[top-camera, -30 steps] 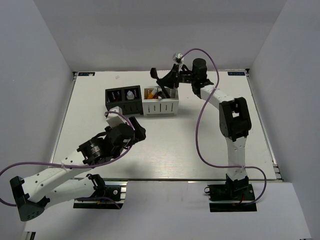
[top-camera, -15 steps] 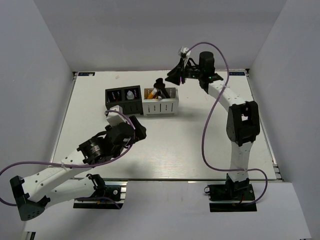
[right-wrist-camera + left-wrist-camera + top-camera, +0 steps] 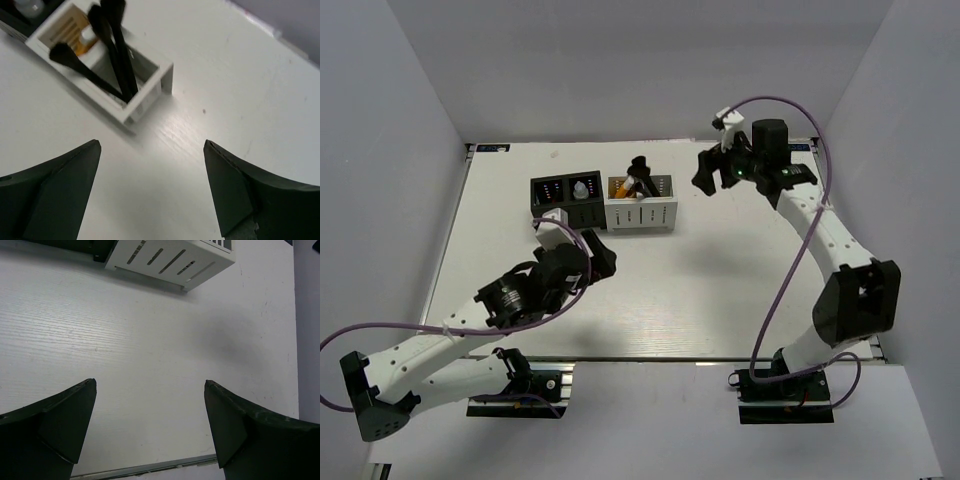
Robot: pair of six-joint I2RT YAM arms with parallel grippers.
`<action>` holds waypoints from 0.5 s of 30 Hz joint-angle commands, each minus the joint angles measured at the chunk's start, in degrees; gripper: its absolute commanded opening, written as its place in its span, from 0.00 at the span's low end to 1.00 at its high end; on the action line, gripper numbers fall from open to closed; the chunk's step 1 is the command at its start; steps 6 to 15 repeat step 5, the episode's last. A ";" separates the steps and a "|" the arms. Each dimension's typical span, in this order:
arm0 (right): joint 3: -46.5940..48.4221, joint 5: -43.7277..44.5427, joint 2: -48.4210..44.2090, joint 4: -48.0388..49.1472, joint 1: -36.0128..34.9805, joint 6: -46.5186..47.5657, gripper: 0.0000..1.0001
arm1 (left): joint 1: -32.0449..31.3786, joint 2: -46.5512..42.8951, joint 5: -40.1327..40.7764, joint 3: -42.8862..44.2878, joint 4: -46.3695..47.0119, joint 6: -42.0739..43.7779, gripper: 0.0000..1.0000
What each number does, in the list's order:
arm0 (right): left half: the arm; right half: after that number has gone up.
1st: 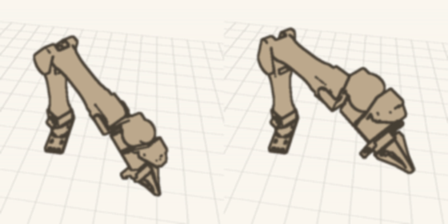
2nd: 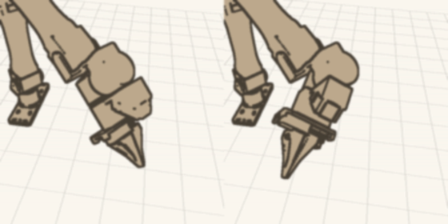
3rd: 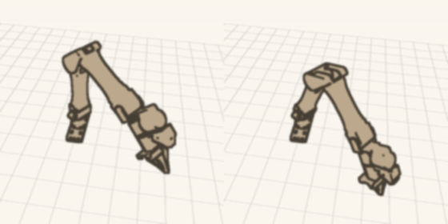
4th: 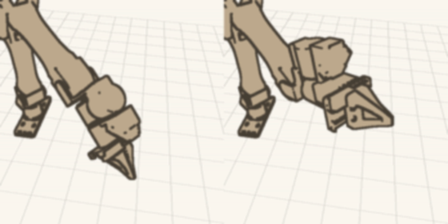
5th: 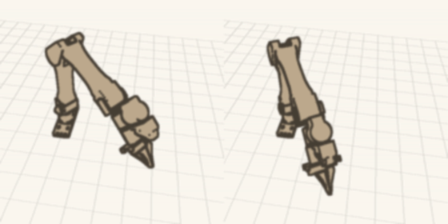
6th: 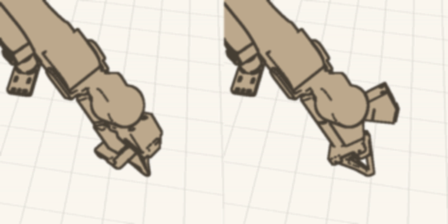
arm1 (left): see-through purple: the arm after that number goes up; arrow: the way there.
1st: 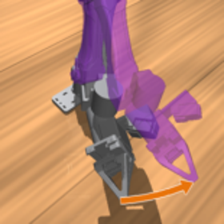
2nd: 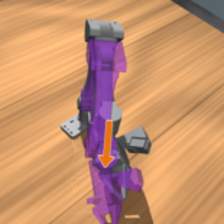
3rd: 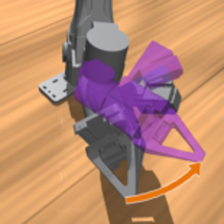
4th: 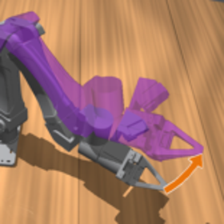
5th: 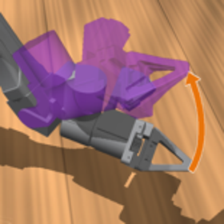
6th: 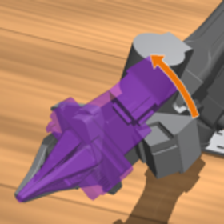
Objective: Organize the makeup
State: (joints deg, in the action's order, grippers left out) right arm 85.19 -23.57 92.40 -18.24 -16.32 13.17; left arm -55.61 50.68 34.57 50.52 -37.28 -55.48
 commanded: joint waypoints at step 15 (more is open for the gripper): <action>-12.14 8.45 -11.27 2.24 0.32 -4.20 0.89 | -0.20 0.21 -2.75 0.10 3.78 3.45 0.98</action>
